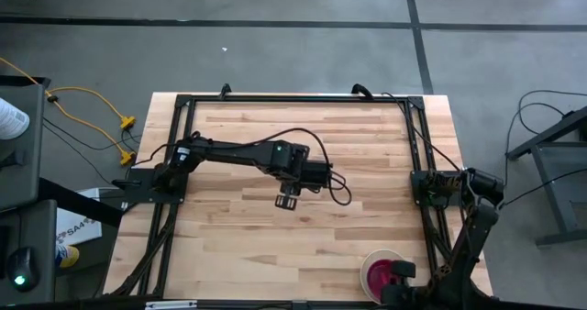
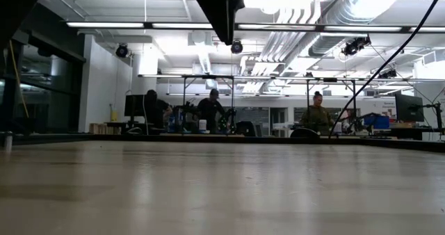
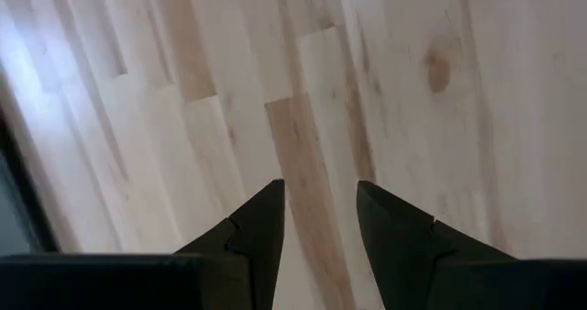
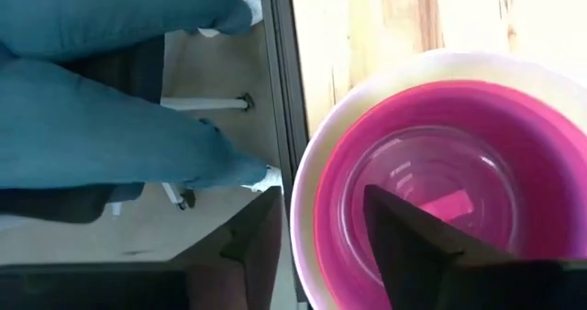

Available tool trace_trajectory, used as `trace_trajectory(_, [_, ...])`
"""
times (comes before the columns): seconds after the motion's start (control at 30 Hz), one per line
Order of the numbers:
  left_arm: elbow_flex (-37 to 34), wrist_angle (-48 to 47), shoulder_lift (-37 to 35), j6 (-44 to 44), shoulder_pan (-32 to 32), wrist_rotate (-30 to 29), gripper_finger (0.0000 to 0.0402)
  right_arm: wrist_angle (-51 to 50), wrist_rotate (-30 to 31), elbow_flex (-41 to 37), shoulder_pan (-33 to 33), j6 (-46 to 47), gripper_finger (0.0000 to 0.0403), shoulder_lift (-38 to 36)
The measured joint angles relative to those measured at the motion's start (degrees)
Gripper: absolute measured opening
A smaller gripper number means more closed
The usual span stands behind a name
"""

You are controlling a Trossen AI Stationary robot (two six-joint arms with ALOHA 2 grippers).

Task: Nest bowls inside each other
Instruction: Return to Home Position

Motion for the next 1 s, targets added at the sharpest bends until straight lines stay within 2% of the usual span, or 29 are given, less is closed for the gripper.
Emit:
trace_trajectory(0.1, [-0.1, -0.4, -0.9, 0.1, 0.5, -0.2, 0.0136, -0.3, -0.1, 0.0, -1.4, -3.6, 0.0157, -0.3])
trace_trajectory(0.27, [-0.7, -1.5, -3.8, -1.5, 0.1, 2.9, 0.0136, -1.0, 0.2, 0.0, -7.0, -11.4, 0.0167, -2.9])
trace_trajectory(0.43, [-8.6, 0.2, -8.6, -2.1, -1.7, 3.2, 0.0136, -1.1, 0.3, 0.0, -14.0, -22.0, 0.017, -6.9])
trace_trajectory(0.57, [-23.2, 7.9, -16.7, -3.4, -1.9, 2.7, 0.0136, -1.2, 0.3, 0.0, -19.3, -30.5, 0.017, -9.6])
trace_trajectory(0.77, [-53.0, 26.7, -36.0, -7.9, -1.9, 3.6, 0.0136, -2.6, 2.3, -1.7, -23.2, -33.7, 0.017, -14.3])
trace_trajectory(0.87, [-66.3, 35.2, -46.8, -10.6, -1.9, 3.6, 0.0136, -1.1, 7.2, -5.6, -23.3, -33.3, 0.0169, -18.5])
trace_trajectory(1.0, [-79.0, 42.9, -60.2, -12.4, -1.9, 3.6, 0.0136, 3.6, 14.6, -12.0, -23.1, -31.7, 0.0169, -25.9])
